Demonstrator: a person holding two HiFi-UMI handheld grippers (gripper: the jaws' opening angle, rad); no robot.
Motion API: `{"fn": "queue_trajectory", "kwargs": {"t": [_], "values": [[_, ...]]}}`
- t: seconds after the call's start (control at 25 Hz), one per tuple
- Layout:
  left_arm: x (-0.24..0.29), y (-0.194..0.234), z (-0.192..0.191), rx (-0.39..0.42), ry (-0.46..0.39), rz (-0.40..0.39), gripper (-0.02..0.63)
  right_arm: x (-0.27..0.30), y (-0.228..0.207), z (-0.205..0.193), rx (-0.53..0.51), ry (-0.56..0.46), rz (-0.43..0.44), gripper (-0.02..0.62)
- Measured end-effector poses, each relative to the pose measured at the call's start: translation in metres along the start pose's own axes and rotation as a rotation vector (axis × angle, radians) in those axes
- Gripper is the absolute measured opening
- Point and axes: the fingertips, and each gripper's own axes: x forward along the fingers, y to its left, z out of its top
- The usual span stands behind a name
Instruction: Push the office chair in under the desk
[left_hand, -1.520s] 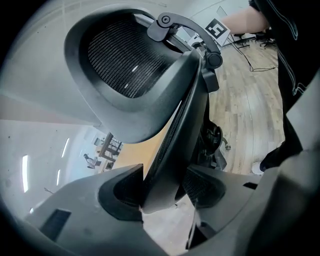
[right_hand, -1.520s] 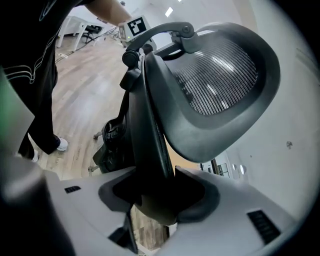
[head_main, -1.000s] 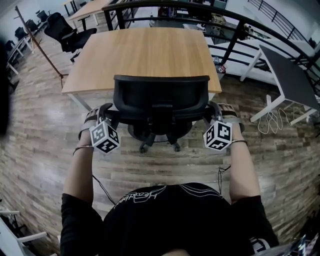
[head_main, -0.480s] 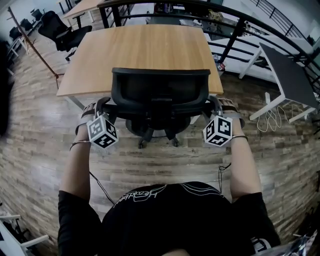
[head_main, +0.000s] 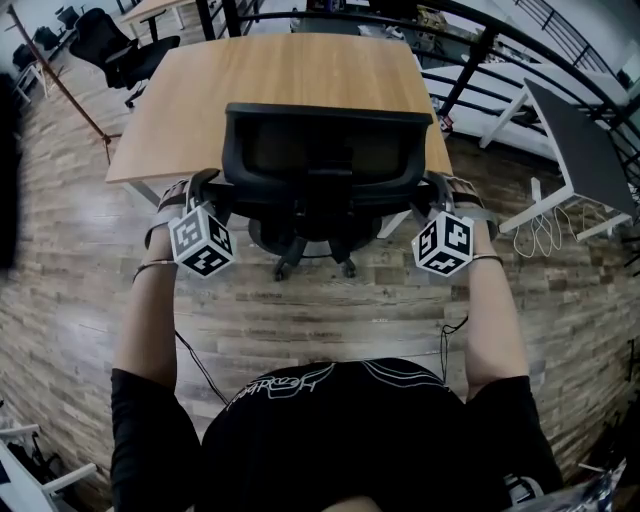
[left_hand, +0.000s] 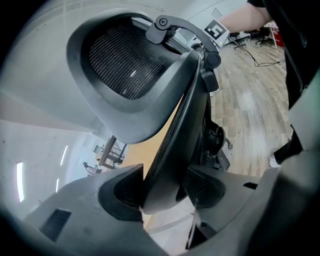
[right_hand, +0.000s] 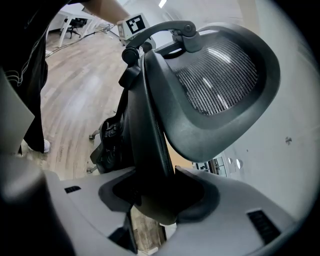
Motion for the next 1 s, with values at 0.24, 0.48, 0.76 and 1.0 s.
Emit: {"fn": "queue_trajectory", "kwargs": {"t": [0.24,0.48,0.76,1.0], "values": [[0.029,0.042,-0.004,-0.012,0.004,-0.007,0.229,0.031,-0.033,0.013,0.004,0.023,0.015,0.225],[0.043,0.054,-0.005,-0.01,0.013,-0.002,0.23,0.046,-0.043,0.014,0.004,0.034,0.003,0.224],[0.062,0.067,-0.006,-0.007,0.018,-0.004,0.23,0.062,-0.05,0.014,0.009,0.041,0.007,0.224],[0.078,0.083,-0.007,-0.008,0.028,0.011,0.23,0.079,-0.061,0.017,0.009,0.055,0.015,0.222]]}}
